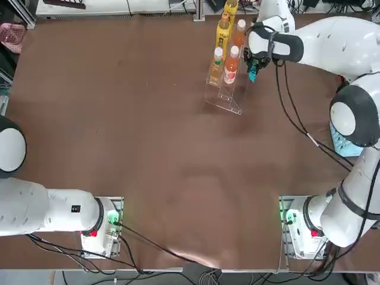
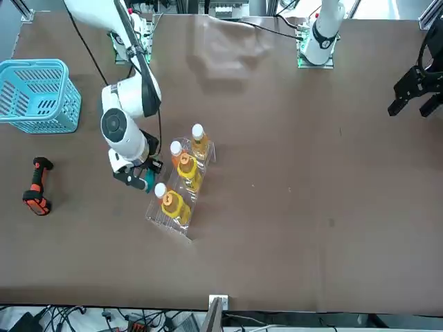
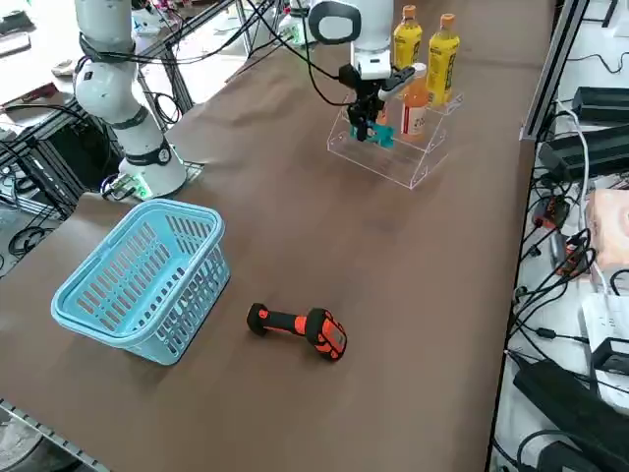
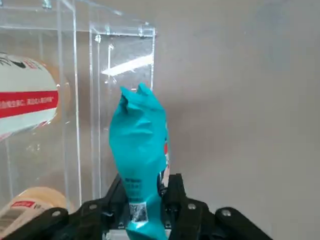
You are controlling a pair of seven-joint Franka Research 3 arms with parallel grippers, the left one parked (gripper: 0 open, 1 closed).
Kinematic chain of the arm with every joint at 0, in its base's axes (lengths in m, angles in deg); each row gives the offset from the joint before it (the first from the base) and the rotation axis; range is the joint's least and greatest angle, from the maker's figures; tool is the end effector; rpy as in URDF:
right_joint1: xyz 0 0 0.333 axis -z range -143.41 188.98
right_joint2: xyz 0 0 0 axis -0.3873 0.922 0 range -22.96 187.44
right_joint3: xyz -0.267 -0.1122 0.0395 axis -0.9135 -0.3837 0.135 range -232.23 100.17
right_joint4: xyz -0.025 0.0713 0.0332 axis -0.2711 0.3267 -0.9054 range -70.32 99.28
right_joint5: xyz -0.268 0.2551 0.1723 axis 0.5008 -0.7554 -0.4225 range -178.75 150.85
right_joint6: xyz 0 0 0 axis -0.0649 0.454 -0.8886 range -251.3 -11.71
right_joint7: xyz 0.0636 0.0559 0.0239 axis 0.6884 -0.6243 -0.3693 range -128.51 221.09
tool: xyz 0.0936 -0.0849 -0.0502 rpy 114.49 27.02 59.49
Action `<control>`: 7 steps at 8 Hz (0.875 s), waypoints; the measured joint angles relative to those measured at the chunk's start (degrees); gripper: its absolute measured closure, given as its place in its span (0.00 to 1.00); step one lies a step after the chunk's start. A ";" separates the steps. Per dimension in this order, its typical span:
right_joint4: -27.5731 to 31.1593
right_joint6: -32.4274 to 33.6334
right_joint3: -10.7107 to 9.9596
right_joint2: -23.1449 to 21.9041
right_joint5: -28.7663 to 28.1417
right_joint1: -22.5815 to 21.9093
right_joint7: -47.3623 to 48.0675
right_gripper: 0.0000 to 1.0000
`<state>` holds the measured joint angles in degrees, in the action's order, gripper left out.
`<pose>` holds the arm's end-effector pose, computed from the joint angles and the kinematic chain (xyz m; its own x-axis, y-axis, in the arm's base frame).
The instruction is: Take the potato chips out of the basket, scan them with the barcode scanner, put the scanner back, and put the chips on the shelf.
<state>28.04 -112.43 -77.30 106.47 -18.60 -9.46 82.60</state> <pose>0.5923 0.2358 0.2401 0.9541 -0.2979 -0.0293 -0.2966 -0.9541 0.0426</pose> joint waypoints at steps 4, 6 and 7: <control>-0.05 -2.12 0.00 1.32 -0.01 -0.81 0.68 0.70; -0.05 -2.95 0.00 2.32 -0.02 -0.96 0.77 0.69; -0.05 -3.19 0.00 2.50 -0.02 -1.06 0.77 0.69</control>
<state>27.99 -115.63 -77.31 108.96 -18.62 -10.52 83.37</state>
